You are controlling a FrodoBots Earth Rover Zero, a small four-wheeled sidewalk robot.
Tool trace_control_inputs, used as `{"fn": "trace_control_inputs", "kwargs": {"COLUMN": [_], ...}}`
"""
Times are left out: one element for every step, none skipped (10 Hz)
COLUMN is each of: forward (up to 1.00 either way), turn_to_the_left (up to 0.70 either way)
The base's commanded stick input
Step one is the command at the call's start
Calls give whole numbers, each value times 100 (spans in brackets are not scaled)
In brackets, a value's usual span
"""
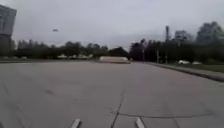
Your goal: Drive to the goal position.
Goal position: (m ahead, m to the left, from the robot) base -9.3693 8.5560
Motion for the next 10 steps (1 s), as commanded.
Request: {"fn": "trace_control_inputs", "kwargs": {"forward": [100,100,100,100,100,100,100,100,100,100], "turn_to_the_left": [6,6,6,6,6,6,-20,-34,-34,-34]}}
